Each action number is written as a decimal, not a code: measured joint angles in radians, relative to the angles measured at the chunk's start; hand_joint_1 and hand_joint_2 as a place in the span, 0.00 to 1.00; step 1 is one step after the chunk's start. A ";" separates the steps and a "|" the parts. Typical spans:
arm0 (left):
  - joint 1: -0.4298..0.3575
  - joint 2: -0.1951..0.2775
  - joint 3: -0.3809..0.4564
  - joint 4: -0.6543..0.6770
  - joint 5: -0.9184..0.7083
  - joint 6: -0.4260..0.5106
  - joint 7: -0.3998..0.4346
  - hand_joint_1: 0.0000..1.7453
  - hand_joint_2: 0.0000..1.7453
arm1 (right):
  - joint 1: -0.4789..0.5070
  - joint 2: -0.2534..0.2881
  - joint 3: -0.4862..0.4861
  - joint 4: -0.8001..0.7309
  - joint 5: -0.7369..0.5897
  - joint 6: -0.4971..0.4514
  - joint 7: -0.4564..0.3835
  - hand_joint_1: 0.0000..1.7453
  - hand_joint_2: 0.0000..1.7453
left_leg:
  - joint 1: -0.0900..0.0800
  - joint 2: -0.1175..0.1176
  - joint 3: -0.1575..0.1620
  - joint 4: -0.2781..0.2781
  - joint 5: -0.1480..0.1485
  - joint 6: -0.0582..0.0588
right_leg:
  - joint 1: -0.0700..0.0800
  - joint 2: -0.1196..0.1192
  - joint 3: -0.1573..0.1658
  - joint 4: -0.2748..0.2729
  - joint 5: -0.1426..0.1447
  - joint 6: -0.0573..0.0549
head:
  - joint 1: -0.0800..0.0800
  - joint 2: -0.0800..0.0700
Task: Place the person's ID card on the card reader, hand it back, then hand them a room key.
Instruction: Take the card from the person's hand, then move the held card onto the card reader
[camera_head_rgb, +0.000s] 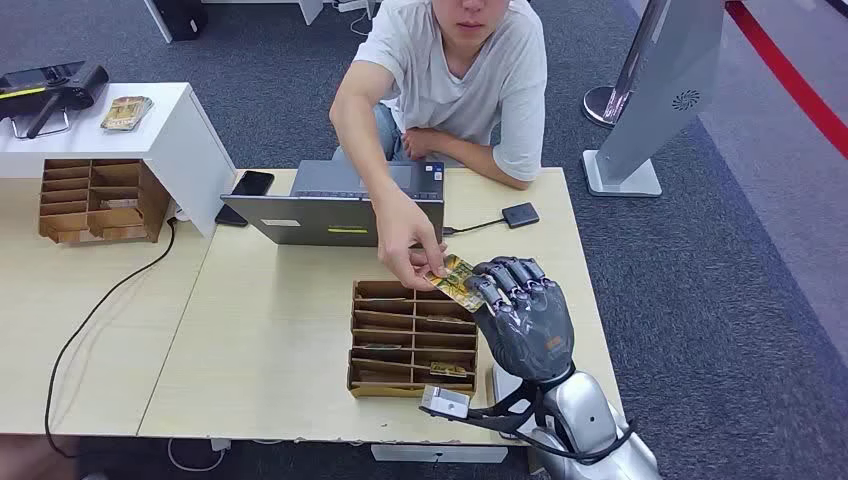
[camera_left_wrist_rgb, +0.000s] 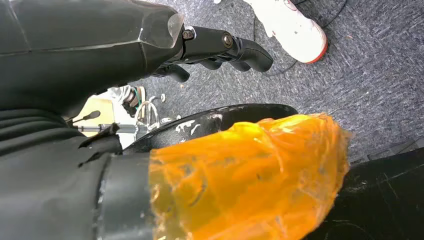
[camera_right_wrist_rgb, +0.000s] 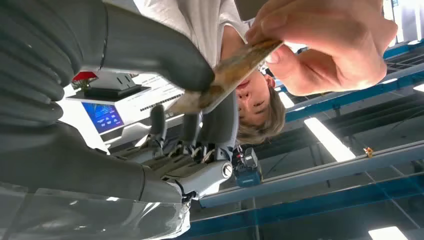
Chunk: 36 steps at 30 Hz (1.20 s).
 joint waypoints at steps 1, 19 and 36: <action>0.000 0.000 0.000 0.000 0.000 0.000 0.000 0.00 0.00 | 0.000 0.000 0.001 0.000 -0.001 0.000 0.000 1.00 1.00 | 0.000 0.000 0.000 0.000 0.000 0.000 | 0.000 0.000 0.000 0.000 0.000 0.000 | 0.000 0.000; 0.000 0.000 0.000 0.000 0.014 0.001 0.001 0.00 0.00 | -0.011 0.000 0.033 0.010 -0.129 0.000 -0.032 1.00 1.00 | 0.000 0.000 0.000 0.000 0.000 0.000 | 0.000 0.000 0.000 0.000 0.000 0.000 | 0.000 0.000; 0.000 0.000 0.000 0.000 0.061 0.013 -0.003 0.00 0.00 | 0.040 -0.034 0.079 -0.058 -0.815 0.236 -0.244 1.00 1.00 | 0.000 0.000 0.000 0.000 0.000 0.000 | 0.000 0.000 0.000 0.000 0.000 0.000 | 0.000 0.000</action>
